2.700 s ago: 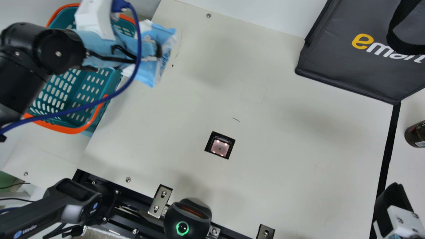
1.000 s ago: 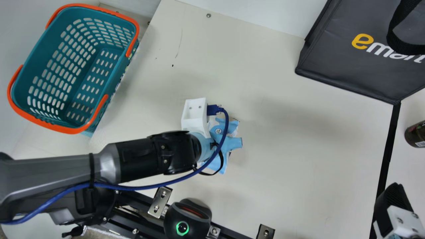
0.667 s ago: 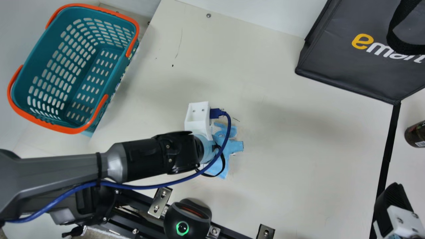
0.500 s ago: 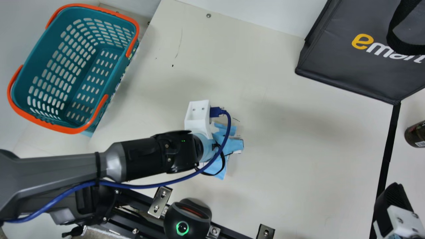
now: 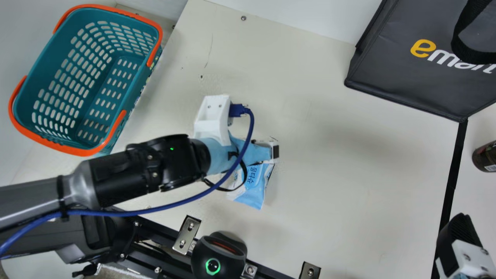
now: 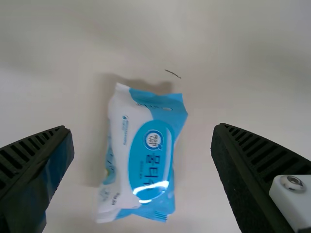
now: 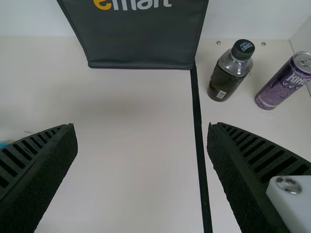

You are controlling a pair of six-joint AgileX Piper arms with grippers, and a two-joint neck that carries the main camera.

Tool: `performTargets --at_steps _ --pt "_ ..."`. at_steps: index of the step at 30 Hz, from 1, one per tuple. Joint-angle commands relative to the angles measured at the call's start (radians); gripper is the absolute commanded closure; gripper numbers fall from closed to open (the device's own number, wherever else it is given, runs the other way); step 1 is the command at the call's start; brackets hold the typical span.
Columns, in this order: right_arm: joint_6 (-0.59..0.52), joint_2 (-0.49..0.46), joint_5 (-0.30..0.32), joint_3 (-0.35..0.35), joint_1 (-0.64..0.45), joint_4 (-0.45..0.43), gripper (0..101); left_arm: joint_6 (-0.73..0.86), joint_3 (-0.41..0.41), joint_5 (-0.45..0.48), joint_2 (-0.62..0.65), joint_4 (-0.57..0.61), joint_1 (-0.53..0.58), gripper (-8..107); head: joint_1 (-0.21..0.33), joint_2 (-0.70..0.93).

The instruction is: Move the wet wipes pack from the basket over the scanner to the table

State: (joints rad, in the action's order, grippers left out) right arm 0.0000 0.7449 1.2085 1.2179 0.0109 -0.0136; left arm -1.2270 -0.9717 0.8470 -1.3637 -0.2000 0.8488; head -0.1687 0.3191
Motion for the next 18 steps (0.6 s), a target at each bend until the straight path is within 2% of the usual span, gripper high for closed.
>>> performTargets --at_steps 1,7,16,17,18 --pt "0.0 0.0 0.0 0.0 0.0 0.0 6 0.099 0.003 0.024 0.025 0.0 -0.026 9 0.03 0.002" --pt "0.0 0.0 0.0 0.0 0.0 0.0 6 0.309 0.031 0.055 0.114 0.036 -0.131 9 0.03 0.002" --pt "0.0 0.0 0.0 0.0 0.0 0.0 6 0.611 0.059 0.067 0.245 0.162 -0.328 9 0.03 0.002" --pt "0.0 0.0 0.0 0.0 0.0 0.0 6 0.63 0.06 0.068 0.258 0.156 -0.345 9 0.03 -0.021" --pt "0.0 0.0 0.0 0.0 0.0 0.0 6 0.538 0.058 0.068 0.242 0.154 -0.301 9 0.03 -0.044"
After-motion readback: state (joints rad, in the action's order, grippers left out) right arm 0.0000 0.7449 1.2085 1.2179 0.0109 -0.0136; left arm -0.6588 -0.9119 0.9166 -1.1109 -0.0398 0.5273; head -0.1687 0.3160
